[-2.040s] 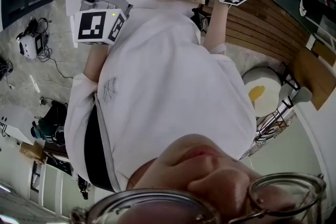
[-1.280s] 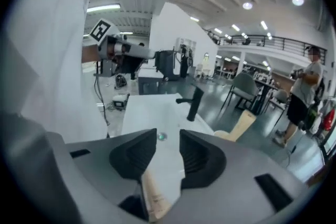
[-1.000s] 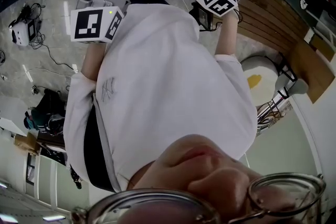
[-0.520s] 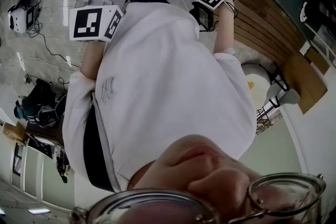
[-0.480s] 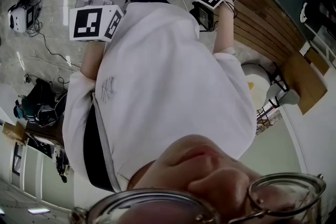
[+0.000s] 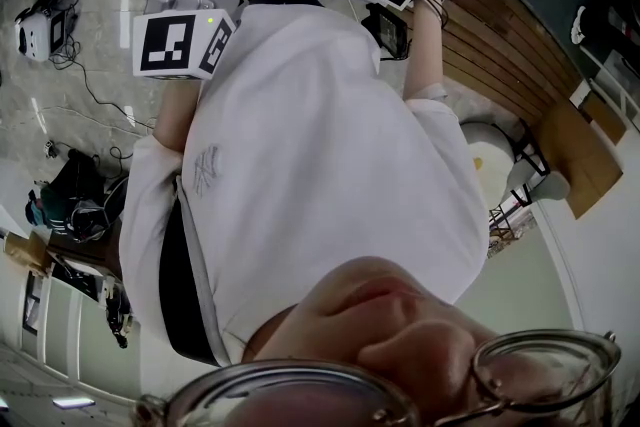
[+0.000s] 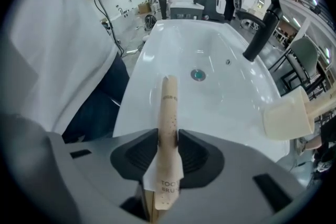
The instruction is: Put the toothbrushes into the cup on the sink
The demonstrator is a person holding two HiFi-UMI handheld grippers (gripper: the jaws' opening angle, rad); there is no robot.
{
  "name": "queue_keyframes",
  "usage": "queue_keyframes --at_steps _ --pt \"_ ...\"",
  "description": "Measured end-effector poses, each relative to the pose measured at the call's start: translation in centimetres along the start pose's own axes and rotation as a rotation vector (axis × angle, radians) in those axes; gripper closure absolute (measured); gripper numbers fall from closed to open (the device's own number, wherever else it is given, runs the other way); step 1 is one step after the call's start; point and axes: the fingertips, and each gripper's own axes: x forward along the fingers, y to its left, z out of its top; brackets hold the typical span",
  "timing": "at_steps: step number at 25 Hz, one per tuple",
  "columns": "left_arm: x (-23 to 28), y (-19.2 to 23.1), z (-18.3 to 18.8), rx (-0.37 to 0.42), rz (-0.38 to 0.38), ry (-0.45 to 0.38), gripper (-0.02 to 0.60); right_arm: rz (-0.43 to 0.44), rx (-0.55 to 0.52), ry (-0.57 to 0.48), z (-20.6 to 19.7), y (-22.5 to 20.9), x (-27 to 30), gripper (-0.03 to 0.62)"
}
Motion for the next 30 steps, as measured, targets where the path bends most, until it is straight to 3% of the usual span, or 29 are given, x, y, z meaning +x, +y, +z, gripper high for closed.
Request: queue_keyframes --at_steps 5,14,30 --pt "0.0 0.2 0.0 -0.001 -0.006 -0.004 0.575 -0.006 -0.014 -0.001 0.5 0.0 -0.2 0.556" --pt "0.2 0.3 0.3 -0.001 -0.035 -0.014 0.575 -0.093 0.029 -0.109 2.6 -1.7 -2.8 0.573" --pt "0.6 -1.1 1.3 0.016 -0.122 -0.042 0.575 -0.338 0.325 -0.613 6.4 -5.6 -12.1 0.576"
